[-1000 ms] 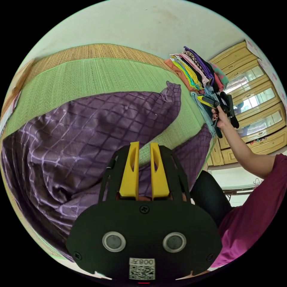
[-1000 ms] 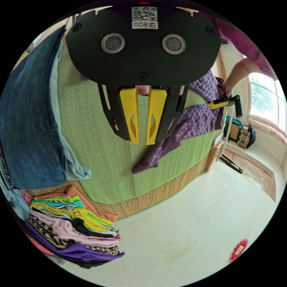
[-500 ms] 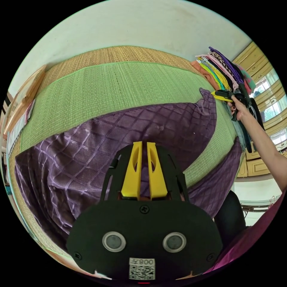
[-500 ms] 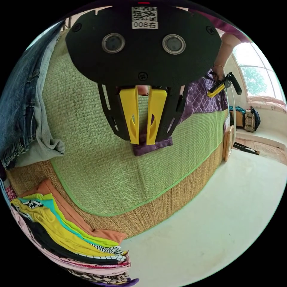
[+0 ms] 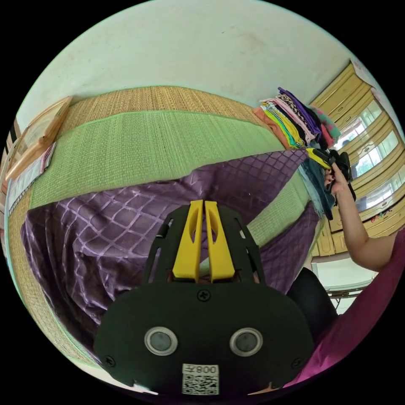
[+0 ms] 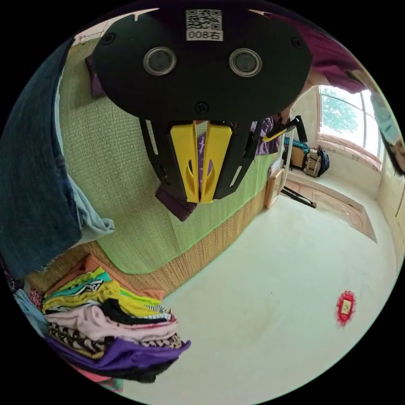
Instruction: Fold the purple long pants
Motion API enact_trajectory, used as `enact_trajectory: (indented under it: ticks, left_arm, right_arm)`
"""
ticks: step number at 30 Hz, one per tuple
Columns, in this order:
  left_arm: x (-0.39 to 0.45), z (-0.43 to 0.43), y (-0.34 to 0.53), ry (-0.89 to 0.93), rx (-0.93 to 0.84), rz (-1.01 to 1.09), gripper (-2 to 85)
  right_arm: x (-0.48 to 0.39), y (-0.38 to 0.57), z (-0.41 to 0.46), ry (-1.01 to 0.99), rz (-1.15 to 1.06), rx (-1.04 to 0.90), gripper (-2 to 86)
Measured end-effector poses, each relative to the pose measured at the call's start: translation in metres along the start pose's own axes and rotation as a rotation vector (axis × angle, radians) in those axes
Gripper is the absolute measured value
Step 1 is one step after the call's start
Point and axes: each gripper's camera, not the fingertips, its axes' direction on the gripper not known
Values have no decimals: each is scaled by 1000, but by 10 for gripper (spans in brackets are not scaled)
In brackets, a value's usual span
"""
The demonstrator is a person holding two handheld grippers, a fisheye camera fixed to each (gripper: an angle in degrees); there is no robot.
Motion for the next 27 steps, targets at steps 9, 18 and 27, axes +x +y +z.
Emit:
enact_trajectory:
  ticks: [9,18,27]
  left_arm:
    - [-32,13,-11,-6,-52,26,12]
    - [-105,7,30,-131,-57,-127,6]
    - [-162,19,16,-80,-39,-162,1]
  right_arm:
    - [-13,-35,-51,170,65,32,1]
    - [-34,-32,-9,322,8,-179,-1]
    - [-60,-93,-15,563,-40,-237,-2]
